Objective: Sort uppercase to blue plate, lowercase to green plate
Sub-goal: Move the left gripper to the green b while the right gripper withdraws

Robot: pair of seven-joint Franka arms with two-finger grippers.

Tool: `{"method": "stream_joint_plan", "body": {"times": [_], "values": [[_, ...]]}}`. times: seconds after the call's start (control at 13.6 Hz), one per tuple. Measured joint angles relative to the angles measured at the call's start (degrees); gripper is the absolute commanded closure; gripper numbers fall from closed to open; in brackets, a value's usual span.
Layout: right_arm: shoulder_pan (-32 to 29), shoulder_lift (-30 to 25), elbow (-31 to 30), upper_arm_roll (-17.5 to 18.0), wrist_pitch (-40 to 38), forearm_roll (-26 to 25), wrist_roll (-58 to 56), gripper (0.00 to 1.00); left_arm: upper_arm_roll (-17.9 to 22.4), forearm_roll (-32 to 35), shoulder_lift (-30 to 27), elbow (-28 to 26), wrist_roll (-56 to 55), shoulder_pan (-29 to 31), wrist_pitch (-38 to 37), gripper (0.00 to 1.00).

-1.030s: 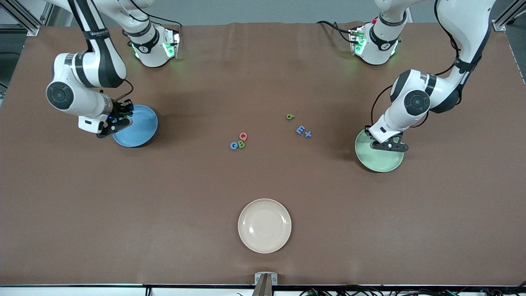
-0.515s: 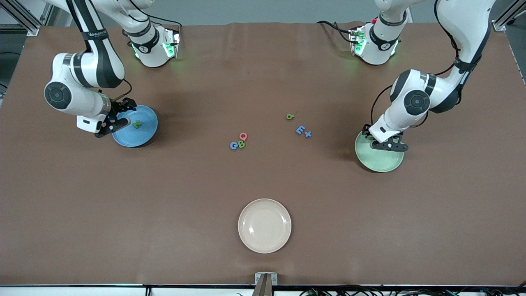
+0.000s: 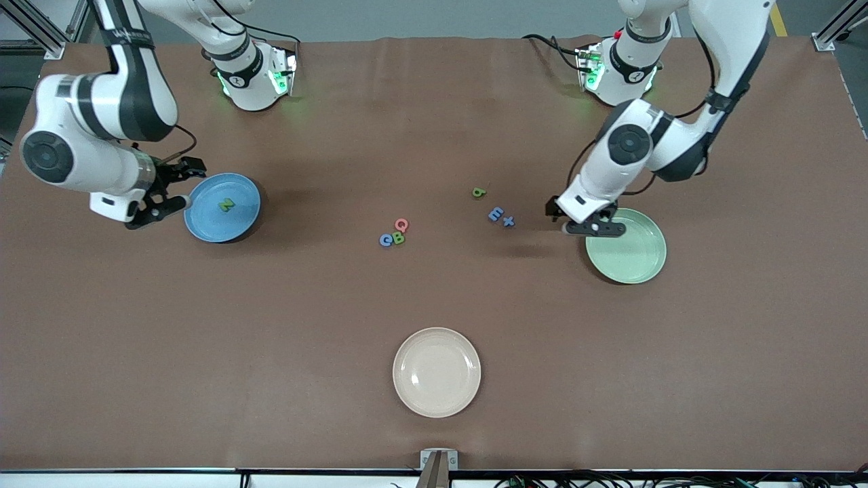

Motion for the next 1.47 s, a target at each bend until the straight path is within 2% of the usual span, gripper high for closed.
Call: {"method": "stream_joint_plan", "body": {"times": [0.29,0.59,0.88,1.03,1.32,1.47], "values": [[1.27,-0.29,9.92,0.42,-5.68,-0.21,10.59,0.00,-1.01,-0.01,2.41,2.16,-10.37,-9.70,0.10,0.01],[1.79,0.29,18.38,0.45,-7.86,-1.08,14.26,0.00,-0.98,-0.01,5.35,5.22,-18.72,-18.69,0.12,0.02],[1.02,4.74,27.80,-0.22,-10.64,-1.11,18.39,0.00,-0.64,0.32,8.81,5.53,-22.43,-21.88,0.96,0.04],[0.42,7.11,30.93,-0.26,-10.99,-1.11,19.38,0.00,-0.29,3.14,10.86,5.66,-25.11,-22.39,1.25,0.07],[-0.32,9.19,34.12,-0.35,-11.09,-1.11,20.01,0.00,1.09,9.68,15.32,7.89,-30.96,-22.60,1.60,0.12],[-0.78,9.31,34.63,-0.38,-11.17,-0.91,20.08,0.00,3.36,10.74,16.88,9.70,-32.70,-24.65,1.68,0.14]]}}
